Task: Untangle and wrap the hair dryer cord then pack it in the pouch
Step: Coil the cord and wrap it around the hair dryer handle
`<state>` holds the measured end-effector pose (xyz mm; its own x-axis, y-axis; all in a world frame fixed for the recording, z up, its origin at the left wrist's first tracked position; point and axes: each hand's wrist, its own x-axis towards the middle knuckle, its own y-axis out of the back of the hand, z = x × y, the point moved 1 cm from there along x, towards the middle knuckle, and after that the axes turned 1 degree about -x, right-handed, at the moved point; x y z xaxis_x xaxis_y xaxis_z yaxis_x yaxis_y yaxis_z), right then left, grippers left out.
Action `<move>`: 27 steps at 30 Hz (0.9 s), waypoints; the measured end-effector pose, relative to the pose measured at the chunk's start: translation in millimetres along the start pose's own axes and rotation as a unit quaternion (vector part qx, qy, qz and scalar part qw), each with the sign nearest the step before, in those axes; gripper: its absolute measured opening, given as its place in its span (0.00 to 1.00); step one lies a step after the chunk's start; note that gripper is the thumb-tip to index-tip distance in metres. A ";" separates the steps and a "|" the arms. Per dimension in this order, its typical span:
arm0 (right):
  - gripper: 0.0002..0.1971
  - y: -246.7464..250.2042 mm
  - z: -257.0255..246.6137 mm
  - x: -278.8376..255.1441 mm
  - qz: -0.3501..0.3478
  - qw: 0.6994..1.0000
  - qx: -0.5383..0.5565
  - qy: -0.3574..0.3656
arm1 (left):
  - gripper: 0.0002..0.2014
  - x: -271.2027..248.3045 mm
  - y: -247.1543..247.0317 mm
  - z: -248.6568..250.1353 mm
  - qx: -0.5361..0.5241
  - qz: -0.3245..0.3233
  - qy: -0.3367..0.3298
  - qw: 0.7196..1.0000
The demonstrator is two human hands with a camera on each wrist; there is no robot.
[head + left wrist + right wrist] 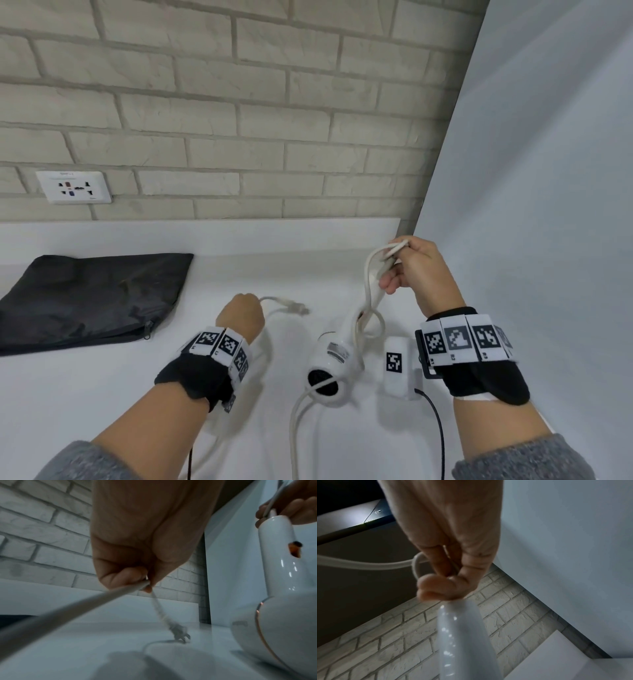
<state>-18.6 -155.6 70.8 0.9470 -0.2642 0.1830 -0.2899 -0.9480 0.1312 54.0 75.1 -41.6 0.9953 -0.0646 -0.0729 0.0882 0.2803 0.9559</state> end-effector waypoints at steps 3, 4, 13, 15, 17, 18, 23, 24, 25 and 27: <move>0.17 -2.7 -6.4 6.1 0.044 0.999 -0.008 0.011 | 0.14 -6.6 0.5 -5.9 0.041 -0.045 -0.011 0.998; 0.16 -2.8 -6.3 6.2 0.044 0.999 -0.015 0.011 | 0.14 -9.3 -0.1 -4.2 0.041 -0.056 -0.028 0.997; 0.16 -9.8 -3.8 6.4 0.041 0.997 -0.061 0.022 | 0.09 -68.7 45.3 70.5 -0.415 -0.179 -0.280 0.847; 0.17 -8.9 -3.1 5.7 0.015 0.997 -0.069 0.028 | 0.05 -73.1 45.5 78.2 -0.398 -0.183 -0.293 0.850; 0.17 -8.0 -1.1 4.6 -0.009 0.995 -0.089 0.043 | 0.12 -71.4 47.6 80.6 -0.426 -0.179 -0.259 0.848; 0.17 -7.5 0.2 4.1 -0.012 0.994 -0.098 0.051 | 0.13 -71.0 50.7 81.2 -0.463 -0.185 -0.229 0.836; 0.18 -9.2 6.3 3.8 -0.006 0.991 -0.104 0.083 | 0.15 -68.8 51.7 82.8 -0.485 -0.234 -0.165 0.826; 0.18 -9.6 7.1 4.2 -0.005 0.992 -0.095 0.084 | 0.16 -68.6 46.5 84.2 -0.442 -0.240 -0.164 0.848; 0.18 -9.8 7.5 3.8 -0.005 0.992 -0.088 0.086 | 0.18 -69.4 41.6 85.8 -0.416 -0.250 -0.162 0.859; 0.17 -9.8 7.7 2.4 -0.002 0.993 -0.081 0.088 | 0.21 -70.6 31.3 89.3 -0.421 -0.289 -0.152 0.846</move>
<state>-12.4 -148.2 62.4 0.9133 -0.2110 0.3483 -0.3175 -0.9045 0.2847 -17.2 2.9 18.9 0.7311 -0.6307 -0.2600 0.6815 0.6930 0.2352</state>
